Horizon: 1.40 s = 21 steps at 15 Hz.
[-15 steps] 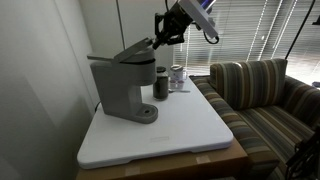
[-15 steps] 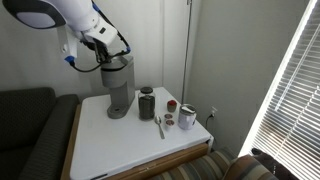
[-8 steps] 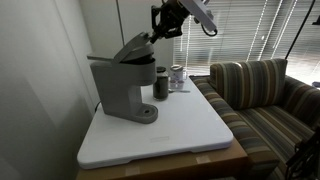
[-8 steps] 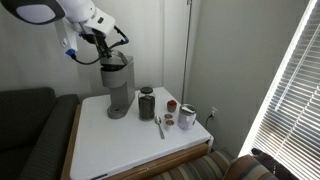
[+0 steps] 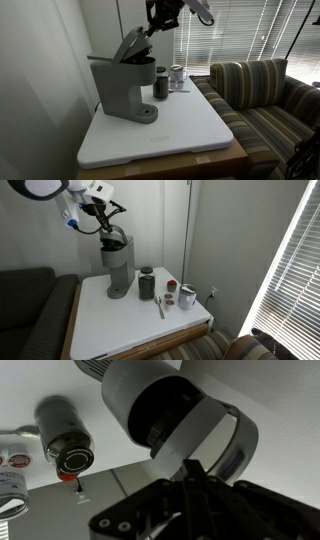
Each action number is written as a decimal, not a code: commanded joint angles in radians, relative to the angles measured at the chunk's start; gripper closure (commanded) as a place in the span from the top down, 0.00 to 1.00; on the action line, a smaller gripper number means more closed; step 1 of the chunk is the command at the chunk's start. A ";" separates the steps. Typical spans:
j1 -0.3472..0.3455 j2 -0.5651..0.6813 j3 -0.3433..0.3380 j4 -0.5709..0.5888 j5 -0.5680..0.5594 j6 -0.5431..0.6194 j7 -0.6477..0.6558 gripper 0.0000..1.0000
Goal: Open the coffee maker lid
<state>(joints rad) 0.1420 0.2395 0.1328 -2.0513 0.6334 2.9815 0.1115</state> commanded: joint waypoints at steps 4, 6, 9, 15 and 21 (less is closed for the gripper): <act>0.007 -0.004 -0.026 0.076 -0.241 -0.050 0.180 0.00; 0.008 0.005 -0.028 0.111 -0.286 -0.072 0.210 0.00; 0.002 0.028 -0.016 0.175 -0.309 -0.118 0.216 0.00; 0.035 0.025 -0.068 0.180 -0.343 -0.105 0.324 0.00; 0.204 -0.027 -0.324 0.051 -0.623 -0.064 0.838 0.00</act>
<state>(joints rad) 0.2630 0.2582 -0.0824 -1.9221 0.1184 2.9241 0.7586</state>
